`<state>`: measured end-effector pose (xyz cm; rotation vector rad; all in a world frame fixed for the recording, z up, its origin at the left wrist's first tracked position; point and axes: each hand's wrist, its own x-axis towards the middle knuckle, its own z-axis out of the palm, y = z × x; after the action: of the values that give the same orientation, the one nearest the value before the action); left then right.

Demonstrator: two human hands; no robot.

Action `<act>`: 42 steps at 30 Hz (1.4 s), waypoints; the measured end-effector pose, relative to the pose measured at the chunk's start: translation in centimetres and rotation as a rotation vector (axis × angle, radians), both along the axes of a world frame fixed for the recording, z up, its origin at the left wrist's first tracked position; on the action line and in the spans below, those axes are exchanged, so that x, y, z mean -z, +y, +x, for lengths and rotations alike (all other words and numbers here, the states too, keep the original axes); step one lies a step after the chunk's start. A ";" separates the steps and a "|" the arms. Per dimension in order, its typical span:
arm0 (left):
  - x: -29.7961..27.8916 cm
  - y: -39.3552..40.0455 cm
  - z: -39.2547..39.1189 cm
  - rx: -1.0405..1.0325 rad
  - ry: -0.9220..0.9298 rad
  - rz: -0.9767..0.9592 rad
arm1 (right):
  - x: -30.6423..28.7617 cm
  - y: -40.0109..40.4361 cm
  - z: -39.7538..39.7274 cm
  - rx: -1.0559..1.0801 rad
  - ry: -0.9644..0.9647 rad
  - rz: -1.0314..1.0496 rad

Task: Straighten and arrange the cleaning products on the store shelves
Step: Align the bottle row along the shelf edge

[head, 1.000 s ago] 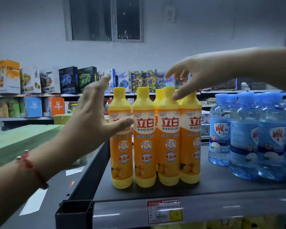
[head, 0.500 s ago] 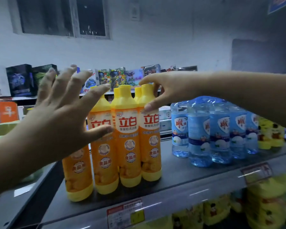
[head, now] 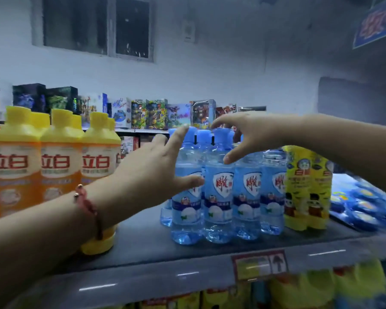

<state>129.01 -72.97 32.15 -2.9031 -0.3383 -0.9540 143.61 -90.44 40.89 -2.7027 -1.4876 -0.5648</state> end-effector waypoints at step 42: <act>3.7 -5.1 6.3 -0.088 -0.089 0.451 | -1.6 -7.0 6.9 0.126 -0.029 -0.273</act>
<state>135.27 -78.04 28.45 -2.4261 -0.2189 -0.9960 150.48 -97.45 42.49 -3.0236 -1.5114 -0.4336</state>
